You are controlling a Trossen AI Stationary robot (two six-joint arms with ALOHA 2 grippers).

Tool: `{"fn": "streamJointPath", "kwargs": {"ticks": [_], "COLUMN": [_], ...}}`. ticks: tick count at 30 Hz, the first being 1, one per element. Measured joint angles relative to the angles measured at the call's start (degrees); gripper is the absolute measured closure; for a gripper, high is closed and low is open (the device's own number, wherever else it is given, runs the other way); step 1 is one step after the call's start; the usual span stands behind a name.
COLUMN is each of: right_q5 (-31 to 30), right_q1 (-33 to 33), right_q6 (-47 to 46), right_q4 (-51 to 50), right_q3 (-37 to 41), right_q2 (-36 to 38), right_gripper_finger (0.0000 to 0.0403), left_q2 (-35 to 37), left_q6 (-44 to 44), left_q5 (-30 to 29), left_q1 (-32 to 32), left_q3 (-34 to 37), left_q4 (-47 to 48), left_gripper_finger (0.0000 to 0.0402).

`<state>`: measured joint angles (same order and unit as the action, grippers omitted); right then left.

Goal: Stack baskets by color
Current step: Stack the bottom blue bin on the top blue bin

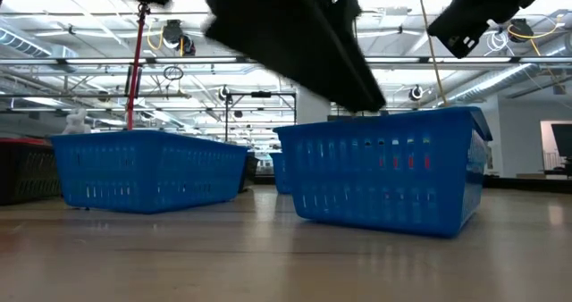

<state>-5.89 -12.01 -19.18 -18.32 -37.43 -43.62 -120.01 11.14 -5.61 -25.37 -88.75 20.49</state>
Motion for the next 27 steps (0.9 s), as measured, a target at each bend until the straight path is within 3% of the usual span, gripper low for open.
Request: {"fn": "streamJointPath", "kwargs": {"ticks": [10,17,27], "right_q5": [0.0,-0.02,-0.02], "right_q1": [0.0,0.0,0.0], "right_q6": [0.83,0.75,0.41], "right_q4": [1.37,1.34,1.32], "right_q3": [0.0,0.0,0.0], "right_q2": [0.0,0.0,0.0], "right_gripper_finger": [0.0403,0.0403,0.0403], "left_q2": [-0.58,-0.58,-0.24], "left_q6": [1.58,3.76,4.73], "left_q5": [0.17,3.39,4.52], "left_q1": [1.66,2.57,2.67], "left_q3": [0.02,0.02,0.02], "left_q4": [0.83,0.87,1.28], "left_gripper_finger": [0.0326,0.0385,0.0392]}}
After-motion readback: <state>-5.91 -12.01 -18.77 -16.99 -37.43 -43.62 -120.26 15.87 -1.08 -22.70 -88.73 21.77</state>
